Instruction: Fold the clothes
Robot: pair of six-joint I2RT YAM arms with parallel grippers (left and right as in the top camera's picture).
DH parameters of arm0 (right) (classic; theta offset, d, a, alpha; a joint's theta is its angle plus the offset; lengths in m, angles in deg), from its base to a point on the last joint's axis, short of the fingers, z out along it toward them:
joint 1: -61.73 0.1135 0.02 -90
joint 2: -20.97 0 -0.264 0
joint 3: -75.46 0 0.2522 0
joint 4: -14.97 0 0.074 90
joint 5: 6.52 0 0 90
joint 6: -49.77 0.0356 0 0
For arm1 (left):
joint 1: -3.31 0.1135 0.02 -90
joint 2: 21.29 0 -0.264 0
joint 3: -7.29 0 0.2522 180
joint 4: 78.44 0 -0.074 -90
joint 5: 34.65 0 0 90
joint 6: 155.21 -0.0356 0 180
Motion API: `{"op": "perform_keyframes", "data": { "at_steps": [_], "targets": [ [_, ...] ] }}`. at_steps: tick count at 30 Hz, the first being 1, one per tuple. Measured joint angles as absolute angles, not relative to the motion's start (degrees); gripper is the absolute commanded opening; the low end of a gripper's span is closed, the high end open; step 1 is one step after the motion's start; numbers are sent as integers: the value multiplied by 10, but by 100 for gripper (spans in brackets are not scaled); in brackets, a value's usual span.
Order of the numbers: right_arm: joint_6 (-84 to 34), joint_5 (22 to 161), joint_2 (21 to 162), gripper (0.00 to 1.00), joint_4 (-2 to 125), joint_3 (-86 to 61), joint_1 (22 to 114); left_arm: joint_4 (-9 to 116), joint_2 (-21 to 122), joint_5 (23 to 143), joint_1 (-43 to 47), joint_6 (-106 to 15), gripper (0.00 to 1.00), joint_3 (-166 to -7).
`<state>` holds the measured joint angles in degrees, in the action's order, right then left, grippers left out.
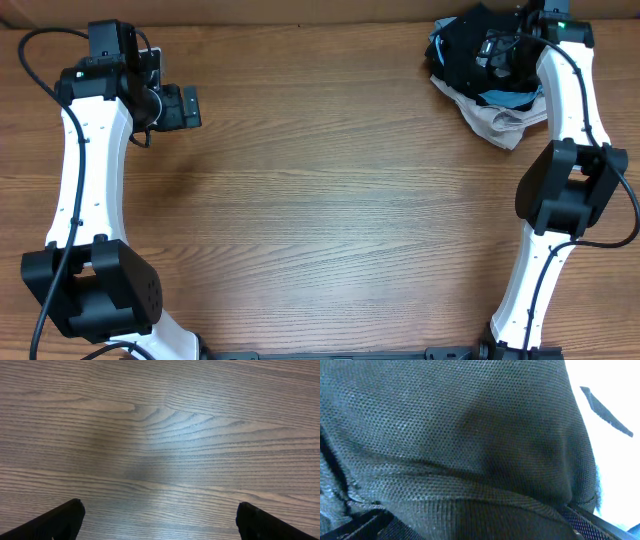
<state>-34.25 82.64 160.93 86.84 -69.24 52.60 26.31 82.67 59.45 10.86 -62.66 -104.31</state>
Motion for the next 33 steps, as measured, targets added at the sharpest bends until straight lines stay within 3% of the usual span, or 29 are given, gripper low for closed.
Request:
{"op": "perform_keyframes", "data": {
  "at_steps": [7, 16, 23, 33],
  "targets": [
    [-334, 833, 1587, 100, 917, -701, 523, 263, 827, 594, 109, -627, 100, -1043],
    [-306, 832, 1548, 100, 1117, -841, 517, 263, 827, 595, 109, -627, 100, -1043],
    [-300, 851, 1387, 100, 1202, -1002, 513, 263, 827, 595, 109, -627, 100, -1043],
    [-298, 1055, 1153, 100, 1218, -1060, 522, 263, 827, 594, 109, -627, 100, -1043]
  ]
}}
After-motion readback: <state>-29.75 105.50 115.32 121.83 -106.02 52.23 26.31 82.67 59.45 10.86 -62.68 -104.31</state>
